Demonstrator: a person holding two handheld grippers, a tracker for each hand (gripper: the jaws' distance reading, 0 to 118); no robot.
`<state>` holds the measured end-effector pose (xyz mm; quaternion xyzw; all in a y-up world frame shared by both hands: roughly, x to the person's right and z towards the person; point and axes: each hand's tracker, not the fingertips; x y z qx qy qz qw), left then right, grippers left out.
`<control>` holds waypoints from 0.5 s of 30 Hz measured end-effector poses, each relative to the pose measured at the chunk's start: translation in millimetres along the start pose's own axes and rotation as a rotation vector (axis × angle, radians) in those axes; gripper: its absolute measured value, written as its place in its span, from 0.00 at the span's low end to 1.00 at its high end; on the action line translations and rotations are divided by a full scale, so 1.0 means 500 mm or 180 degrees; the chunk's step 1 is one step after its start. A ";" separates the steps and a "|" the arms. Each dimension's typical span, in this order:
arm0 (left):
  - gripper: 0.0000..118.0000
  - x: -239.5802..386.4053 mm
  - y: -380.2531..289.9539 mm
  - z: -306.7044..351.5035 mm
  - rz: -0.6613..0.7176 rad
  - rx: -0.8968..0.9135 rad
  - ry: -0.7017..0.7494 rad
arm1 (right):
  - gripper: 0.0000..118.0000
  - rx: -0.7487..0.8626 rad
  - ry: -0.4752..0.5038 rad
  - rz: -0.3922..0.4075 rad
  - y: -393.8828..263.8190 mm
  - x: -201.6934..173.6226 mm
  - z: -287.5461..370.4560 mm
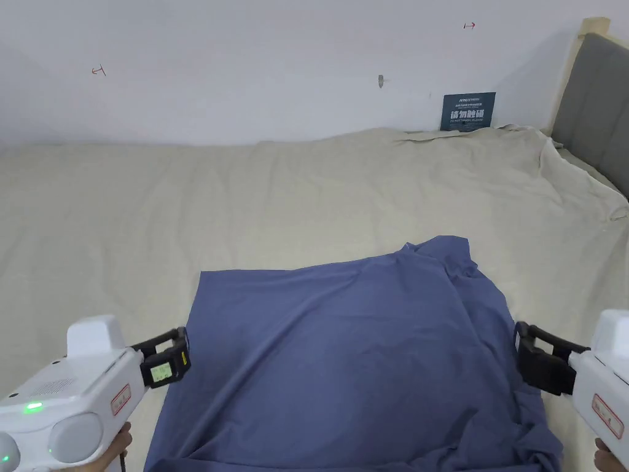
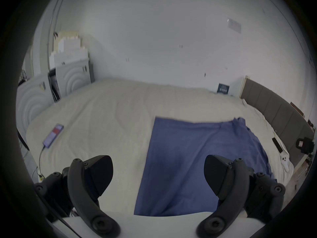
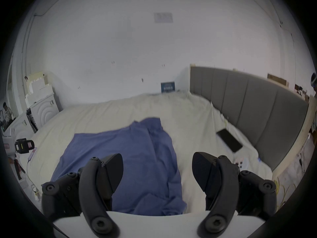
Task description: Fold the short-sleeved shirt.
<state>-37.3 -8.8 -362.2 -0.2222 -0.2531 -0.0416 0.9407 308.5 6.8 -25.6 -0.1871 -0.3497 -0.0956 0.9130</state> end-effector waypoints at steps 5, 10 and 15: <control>0.86 0.030 -0.016 -0.001 -0.0174 0.0367 0.0015 | 0.72 0.0225 -0.0032 0.0049 0.012 -0.034 0.016; 0.59 0.046 -0.047 -0.002 -0.0301 0.0442 -0.0024 | 0.51 0.0313 -0.0043 0.0166 -0.001 -0.043 0.012; 0.00 0.041 -0.058 -0.002 -0.0136 0.0321 -0.0097 | 0.00 0.0380 -0.0048 0.0197 -0.011 -0.047 0.016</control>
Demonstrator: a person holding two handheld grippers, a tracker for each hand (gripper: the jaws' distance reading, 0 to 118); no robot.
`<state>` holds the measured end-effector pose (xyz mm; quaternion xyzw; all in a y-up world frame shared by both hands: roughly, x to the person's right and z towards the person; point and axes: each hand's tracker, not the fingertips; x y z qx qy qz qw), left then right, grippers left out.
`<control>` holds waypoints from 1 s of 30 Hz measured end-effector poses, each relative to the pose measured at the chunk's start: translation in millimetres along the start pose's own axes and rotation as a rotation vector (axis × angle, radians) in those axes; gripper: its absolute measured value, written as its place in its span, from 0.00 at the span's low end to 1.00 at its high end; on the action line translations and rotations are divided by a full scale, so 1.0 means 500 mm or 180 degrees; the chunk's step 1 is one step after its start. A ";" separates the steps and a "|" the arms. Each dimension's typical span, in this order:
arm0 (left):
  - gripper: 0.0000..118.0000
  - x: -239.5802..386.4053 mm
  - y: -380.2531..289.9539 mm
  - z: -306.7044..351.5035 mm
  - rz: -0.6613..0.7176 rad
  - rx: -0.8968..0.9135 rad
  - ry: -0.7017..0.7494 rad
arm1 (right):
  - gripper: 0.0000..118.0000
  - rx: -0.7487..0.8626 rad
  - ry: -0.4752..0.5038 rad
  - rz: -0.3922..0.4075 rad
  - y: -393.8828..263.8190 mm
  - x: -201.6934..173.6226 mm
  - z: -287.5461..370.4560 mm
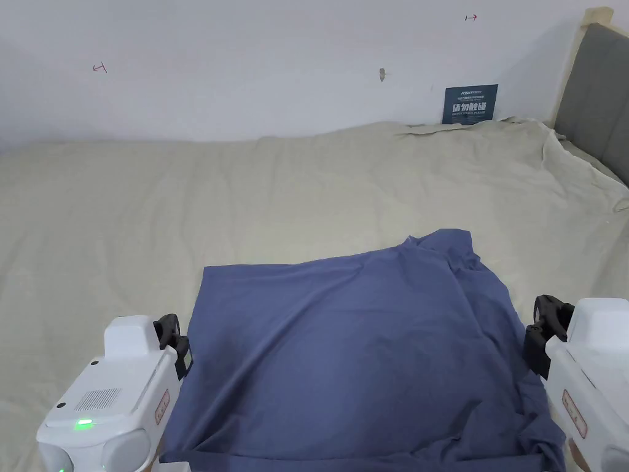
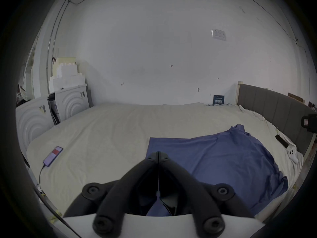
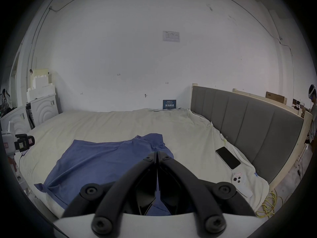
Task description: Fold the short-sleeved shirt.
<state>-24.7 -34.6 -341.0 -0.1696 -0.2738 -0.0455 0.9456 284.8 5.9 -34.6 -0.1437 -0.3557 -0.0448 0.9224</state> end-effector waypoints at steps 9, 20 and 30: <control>0.00 -0.027 0.006 -0.016 0.0064 -0.0600 -0.0090 | 0.00 -0.0010 0.0013 0.0000 0.000 0.007 0.002; 0.67 -0.095 -0.107 -0.041 0.0263 -0.1905 -0.0199 | 0.00 -0.0205 0.0054 -0.0029 -0.027 0.019 -0.003; 0.77 -0.109 -0.185 -0.052 -0.0171 -0.2231 0.0094 | 0.00 -0.0367 0.0041 -0.0062 -0.045 0.022 0.002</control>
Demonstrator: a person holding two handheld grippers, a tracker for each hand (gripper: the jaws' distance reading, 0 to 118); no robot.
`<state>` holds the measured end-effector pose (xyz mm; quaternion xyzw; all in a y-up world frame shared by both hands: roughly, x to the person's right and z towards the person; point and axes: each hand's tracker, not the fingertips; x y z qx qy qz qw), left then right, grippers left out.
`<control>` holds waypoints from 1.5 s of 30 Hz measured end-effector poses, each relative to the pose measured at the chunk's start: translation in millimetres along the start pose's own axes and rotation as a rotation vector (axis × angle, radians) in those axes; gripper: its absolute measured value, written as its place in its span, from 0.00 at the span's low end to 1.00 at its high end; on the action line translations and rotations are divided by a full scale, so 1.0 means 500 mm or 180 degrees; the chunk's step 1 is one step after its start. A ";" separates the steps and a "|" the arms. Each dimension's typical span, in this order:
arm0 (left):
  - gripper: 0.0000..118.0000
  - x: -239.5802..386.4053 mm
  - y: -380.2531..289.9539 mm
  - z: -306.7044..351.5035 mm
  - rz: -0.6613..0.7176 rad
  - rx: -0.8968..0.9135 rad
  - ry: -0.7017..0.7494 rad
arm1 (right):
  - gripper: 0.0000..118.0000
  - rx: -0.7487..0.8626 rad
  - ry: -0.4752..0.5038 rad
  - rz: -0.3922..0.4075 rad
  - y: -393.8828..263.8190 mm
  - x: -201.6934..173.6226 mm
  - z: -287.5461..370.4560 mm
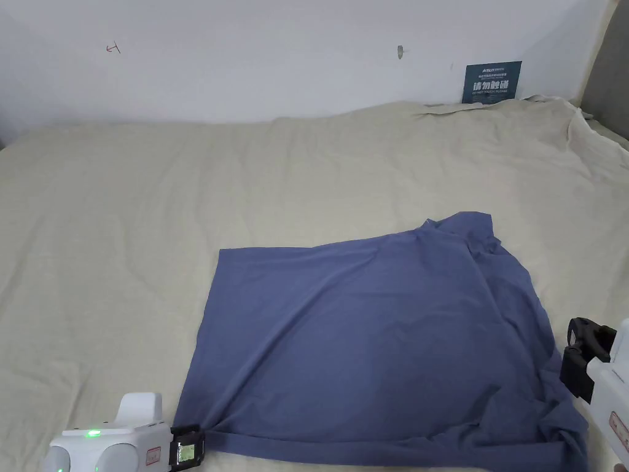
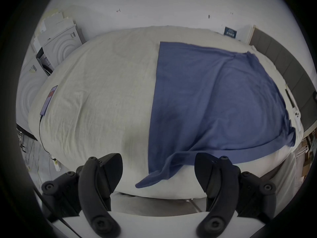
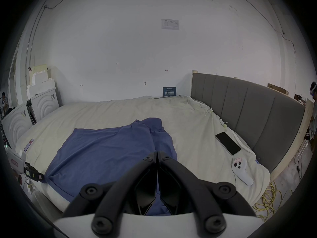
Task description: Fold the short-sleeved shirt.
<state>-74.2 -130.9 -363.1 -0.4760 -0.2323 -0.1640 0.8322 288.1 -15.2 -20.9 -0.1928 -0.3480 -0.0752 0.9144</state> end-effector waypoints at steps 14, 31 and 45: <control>0.04 0.025 -0.009 -0.005 -0.0061 0.0032 -0.0184 | 0.38 -0.0743 -0.0019 -0.0226 -0.076 0.056 -0.014; 0.04 0.002 0.008 0.030 0.0136 0.0196 -0.0322 | 0.56 -0.1825 0.0044 -0.0161 -0.259 0.079 -0.095; 0.04 -0.013 0.036 0.034 0.0271 0.0234 -0.0408 | 0.04 -0.1523 0.0228 -0.0285 -0.184 0.098 -0.066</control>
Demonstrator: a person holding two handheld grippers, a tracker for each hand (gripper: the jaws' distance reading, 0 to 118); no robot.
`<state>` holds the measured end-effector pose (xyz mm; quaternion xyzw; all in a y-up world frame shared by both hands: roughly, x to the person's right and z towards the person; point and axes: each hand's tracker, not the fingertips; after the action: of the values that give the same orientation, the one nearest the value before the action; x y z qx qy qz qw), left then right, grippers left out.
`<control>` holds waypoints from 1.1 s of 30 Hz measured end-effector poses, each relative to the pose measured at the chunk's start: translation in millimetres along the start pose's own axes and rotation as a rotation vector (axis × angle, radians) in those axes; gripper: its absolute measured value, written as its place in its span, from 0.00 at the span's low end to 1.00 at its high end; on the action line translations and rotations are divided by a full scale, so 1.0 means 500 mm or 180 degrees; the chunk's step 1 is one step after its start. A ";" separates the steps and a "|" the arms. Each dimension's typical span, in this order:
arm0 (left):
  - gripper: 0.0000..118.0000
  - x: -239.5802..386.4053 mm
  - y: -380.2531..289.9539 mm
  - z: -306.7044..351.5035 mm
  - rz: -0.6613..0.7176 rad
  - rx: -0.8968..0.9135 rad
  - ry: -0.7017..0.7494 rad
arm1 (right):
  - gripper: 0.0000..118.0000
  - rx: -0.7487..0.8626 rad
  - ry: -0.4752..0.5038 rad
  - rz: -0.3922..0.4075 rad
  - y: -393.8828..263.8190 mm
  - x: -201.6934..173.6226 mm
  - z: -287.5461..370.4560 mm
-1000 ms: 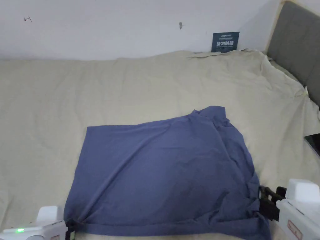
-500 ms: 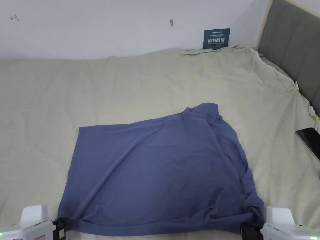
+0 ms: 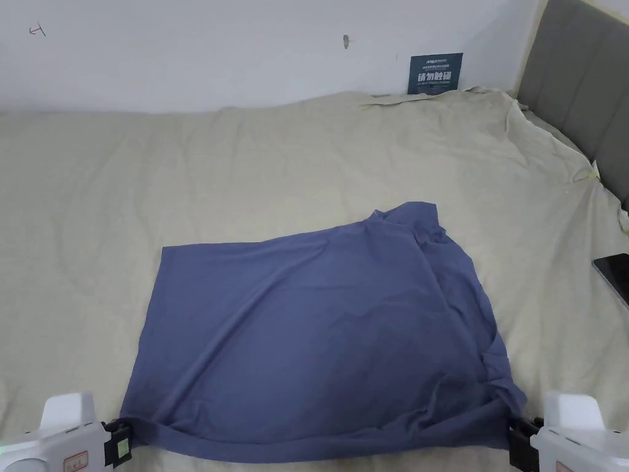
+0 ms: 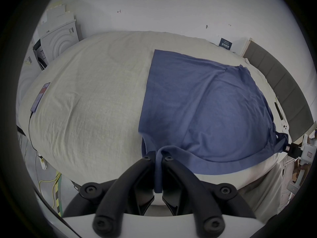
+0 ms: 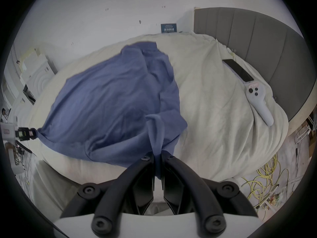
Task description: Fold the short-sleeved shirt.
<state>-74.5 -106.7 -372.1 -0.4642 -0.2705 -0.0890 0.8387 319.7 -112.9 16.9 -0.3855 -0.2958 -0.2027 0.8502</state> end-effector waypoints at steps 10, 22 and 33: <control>0.04 0.005 0.162 -0.010 0.0091 0.0312 -0.0036 | 0.04 0.0386 0.0033 -0.0050 0.183 -0.017 -0.009; 0.04 0.057 0.286 -0.189 -0.0221 -0.0013 0.0240 | 0.04 0.0063 -0.0199 0.0209 0.331 -0.045 -0.206; 0.18 0.070 0.277 -0.290 -0.0446 -0.0221 0.0477 | 0.12 -0.0309 -0.0351 0.0075 0.313 -0.028 -0.336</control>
<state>63.9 -146.3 -515.8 -0.4650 -0.2355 -0.1911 0.8317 457.2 -144.3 -165.0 -0.4403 -0.3274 -0.1853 0.8153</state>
